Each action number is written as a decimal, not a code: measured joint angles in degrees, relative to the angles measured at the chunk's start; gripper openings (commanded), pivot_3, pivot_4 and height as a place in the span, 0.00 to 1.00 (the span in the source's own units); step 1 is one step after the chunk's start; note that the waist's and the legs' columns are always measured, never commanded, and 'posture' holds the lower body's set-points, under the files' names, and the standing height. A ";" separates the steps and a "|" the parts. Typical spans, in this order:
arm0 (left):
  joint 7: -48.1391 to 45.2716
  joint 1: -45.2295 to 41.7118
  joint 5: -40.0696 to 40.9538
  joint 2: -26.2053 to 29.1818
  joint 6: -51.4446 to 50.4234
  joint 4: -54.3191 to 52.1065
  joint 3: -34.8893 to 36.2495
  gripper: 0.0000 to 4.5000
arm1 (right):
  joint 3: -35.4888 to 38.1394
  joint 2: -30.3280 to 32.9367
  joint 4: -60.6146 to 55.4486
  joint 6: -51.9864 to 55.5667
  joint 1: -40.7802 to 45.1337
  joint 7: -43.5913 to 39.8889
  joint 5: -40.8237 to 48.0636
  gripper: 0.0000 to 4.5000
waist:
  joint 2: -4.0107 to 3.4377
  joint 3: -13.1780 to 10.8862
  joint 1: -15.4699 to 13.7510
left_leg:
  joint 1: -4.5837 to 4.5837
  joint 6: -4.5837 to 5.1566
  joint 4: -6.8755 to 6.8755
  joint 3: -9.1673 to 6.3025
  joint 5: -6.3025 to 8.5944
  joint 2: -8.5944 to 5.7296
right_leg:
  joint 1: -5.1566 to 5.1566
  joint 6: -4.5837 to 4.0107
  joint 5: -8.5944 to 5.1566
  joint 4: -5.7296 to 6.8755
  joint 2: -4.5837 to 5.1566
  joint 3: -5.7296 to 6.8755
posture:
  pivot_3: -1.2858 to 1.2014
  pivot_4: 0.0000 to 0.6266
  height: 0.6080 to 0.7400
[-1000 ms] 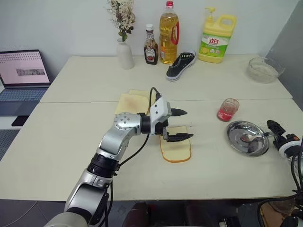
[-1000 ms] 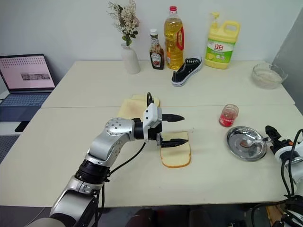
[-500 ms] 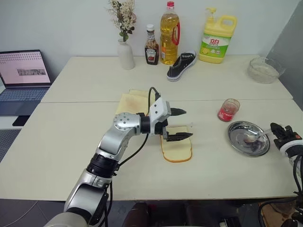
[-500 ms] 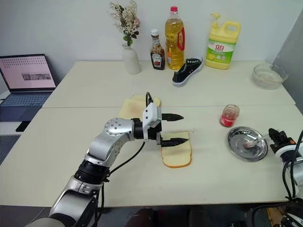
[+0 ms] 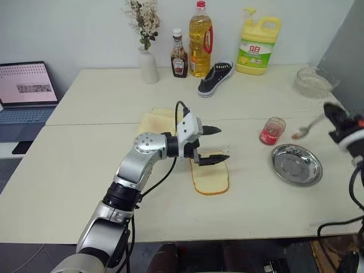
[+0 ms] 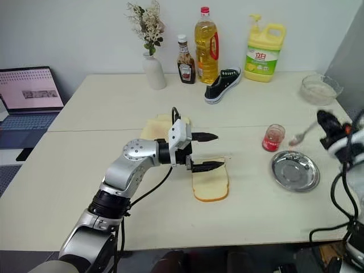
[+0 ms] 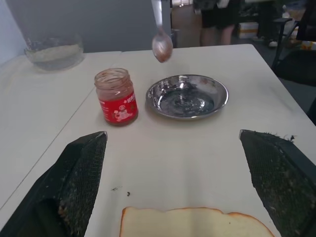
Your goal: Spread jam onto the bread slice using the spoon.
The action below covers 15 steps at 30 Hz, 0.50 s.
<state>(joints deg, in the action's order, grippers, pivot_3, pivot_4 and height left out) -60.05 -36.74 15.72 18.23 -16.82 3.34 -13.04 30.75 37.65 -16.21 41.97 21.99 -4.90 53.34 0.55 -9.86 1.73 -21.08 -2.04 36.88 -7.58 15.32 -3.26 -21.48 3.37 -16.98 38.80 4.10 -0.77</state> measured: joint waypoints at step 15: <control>2.20 -0.01 0.00 -0.32 -0.02 0.64 0.04 1.00 | -14.16 -2.96 13.39 -15.03 5.00 -7.43 -23.11 0.01 | 0.06 -0.04 -0.05 | -0.78 -0.05 0.08 -0.08 -0.03 -0.05 | -0.80 0.16 0.14 0.03 0.08 -0.10 | 0.52 0.24 1.00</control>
<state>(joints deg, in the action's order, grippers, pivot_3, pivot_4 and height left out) -57.85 -36.75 15.71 17.91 -16.83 3.97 -13.01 16.59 34.69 -2.82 26.94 27.00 -12.33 30.22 0.61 -9.90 1.68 -21.86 -2.09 36.96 -7.66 15.29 -3.32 -22.28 3.53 -16.84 38.83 4.19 -0.86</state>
